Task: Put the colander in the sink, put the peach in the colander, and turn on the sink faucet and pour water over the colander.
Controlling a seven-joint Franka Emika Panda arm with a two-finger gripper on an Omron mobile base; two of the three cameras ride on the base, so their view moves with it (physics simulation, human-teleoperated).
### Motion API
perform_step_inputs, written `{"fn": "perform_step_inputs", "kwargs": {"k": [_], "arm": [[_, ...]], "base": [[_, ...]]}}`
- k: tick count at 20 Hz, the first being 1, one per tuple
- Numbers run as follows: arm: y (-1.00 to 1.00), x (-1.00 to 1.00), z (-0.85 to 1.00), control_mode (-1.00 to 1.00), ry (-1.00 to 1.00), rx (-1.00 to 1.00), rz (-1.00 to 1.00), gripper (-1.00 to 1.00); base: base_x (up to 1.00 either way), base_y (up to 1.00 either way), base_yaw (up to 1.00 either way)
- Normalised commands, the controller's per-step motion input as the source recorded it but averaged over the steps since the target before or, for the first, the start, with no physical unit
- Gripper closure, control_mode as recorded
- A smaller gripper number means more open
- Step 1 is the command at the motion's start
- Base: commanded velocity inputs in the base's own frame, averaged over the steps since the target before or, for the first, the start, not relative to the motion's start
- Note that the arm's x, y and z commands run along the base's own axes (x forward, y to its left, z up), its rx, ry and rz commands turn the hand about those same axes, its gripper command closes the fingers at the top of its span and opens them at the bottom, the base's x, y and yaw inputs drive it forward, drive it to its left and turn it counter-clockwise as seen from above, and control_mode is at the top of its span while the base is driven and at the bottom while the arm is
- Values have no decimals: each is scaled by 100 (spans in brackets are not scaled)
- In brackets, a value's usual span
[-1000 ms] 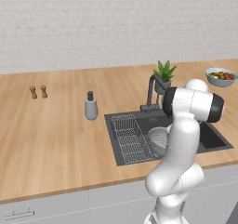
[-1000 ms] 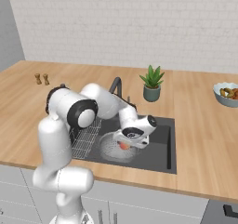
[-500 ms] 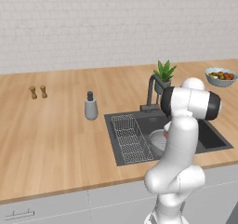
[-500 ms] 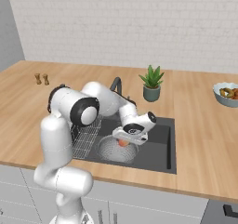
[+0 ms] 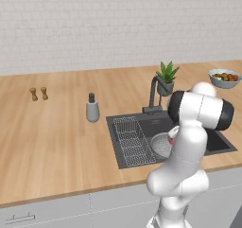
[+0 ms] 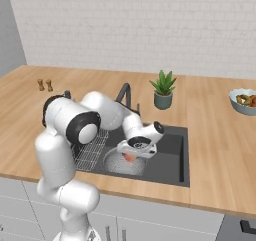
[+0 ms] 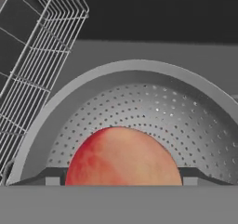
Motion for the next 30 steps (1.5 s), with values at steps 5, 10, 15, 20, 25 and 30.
{"fn": "perform_step_inputs", "kwargs": {"k": [5, 10, 15, 20, 25, 30], "arm": [[27, -47, -3, -100, -5, -12, 0, 100], [29, -3, -8, -100, -1, -8, 0, 100], [11, 3, -21, -100, 0, -8, 0, -100], [-6, 4, -15, -100, 0, -4, 0, -100], [-27, 0, 14, -100, -2, 0, 0, -100], [-19, -1, 60, -100, -5, 0, 0, -100]], "base": [[0, 0, 0], [0, 0, 0], [0, 0, 0], [0, 0, 0], [0, 0, 0], [0, 0, 0]]}}
